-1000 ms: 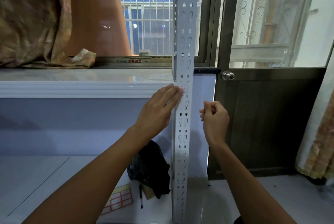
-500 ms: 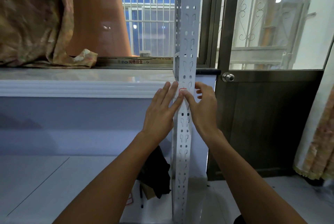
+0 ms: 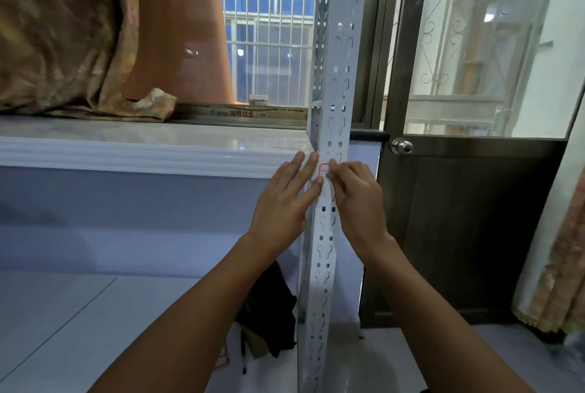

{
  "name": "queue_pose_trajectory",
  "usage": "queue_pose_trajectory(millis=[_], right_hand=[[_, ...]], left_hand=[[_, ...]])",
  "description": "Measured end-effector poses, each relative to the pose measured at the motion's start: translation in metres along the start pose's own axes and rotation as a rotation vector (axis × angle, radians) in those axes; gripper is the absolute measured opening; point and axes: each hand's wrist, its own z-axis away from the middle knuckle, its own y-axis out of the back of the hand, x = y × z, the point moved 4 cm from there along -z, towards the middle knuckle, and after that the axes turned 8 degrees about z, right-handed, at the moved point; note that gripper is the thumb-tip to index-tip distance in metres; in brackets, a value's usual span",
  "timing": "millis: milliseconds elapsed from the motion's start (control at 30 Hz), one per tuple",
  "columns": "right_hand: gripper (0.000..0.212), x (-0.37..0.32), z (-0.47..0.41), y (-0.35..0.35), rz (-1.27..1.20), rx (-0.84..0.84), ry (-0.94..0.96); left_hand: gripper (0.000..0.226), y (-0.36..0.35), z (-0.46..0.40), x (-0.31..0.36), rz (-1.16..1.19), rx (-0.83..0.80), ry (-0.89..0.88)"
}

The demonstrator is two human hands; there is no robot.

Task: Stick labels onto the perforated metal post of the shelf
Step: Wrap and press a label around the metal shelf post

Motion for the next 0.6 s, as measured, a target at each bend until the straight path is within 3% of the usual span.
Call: queue_pose_trajectory(millis=[133, 300, 600], right_hand=[[0.014, 0.003, -0.007, 0.002, -0.027, 0.004, -0.052], [0.011, 0.005, -0.012, 0.003, -0.031, 0.003, -0.109], [0.009, 0.01, -0.011, -0.001, -0.176, -0.048, -0.233]], left_hand=[[0.054, 0.001, -0.002, 0.003, 0.088, 0.056, 0.051], [0.071, 0.004, -0.004, 0.004, 0.129, 0.054, 0.125], [0.059, -0.004, -0.006, 0.007, 0.049, 0.011, 0.125]])
